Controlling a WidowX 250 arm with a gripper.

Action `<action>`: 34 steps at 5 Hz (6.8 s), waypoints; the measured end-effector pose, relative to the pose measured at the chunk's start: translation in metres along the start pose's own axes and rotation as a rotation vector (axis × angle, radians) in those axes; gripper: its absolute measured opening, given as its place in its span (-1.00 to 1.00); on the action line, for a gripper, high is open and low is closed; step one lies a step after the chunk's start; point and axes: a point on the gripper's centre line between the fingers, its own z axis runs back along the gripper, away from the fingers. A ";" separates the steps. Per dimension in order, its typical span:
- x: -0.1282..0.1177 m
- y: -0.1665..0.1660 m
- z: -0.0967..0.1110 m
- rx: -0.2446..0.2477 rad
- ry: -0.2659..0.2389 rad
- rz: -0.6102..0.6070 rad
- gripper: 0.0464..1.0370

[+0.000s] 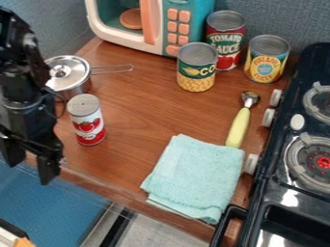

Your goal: Move the red can beside the yellow can

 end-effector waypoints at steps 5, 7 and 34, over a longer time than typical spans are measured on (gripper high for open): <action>0.024 -0.004 0.000 -0.010 0.314 0.062 0.92; 0.035 0.001 -0.001 -0.007 0.315 0.068 0.92; 0.207 -0.014 0.025 -0.088 -0.180 0.170 0.92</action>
